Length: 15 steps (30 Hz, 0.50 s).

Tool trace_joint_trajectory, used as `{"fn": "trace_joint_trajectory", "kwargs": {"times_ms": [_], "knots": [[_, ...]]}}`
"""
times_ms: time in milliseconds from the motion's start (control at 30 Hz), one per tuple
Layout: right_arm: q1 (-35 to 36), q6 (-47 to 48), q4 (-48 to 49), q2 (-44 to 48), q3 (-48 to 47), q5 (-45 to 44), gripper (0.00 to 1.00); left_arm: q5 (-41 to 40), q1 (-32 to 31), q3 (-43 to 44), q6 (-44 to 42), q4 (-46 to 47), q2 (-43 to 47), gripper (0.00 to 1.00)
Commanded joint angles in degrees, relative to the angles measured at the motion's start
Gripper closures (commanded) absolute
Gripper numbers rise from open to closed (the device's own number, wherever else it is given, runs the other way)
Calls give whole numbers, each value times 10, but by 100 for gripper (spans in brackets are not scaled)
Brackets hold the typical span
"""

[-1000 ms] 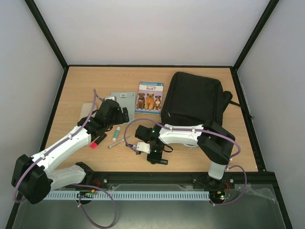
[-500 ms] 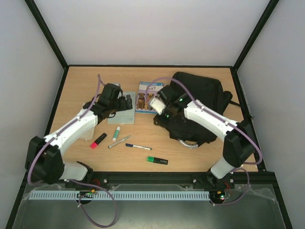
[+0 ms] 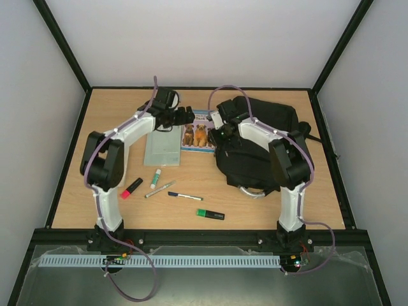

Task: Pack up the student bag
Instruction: Pick up the book from the center of the board.

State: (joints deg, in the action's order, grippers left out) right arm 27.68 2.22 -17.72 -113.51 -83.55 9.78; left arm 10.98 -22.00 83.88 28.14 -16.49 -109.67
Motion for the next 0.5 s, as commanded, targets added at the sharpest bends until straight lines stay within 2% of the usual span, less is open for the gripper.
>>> {"fn": "trace_joint_trajectory", "kwargs": {"times_ms": [0,233,467], "knots": [[-16,-54,31,-26,-8,-25,55,80,15,91,-21,1,-65,7],[-44,-71,32,-54,19,-73,49,78,14,244,-22,-48,-196,6],[-67,-75,30,-63,25,4,46,56,15,305,-19,-72,-270,6]]}}
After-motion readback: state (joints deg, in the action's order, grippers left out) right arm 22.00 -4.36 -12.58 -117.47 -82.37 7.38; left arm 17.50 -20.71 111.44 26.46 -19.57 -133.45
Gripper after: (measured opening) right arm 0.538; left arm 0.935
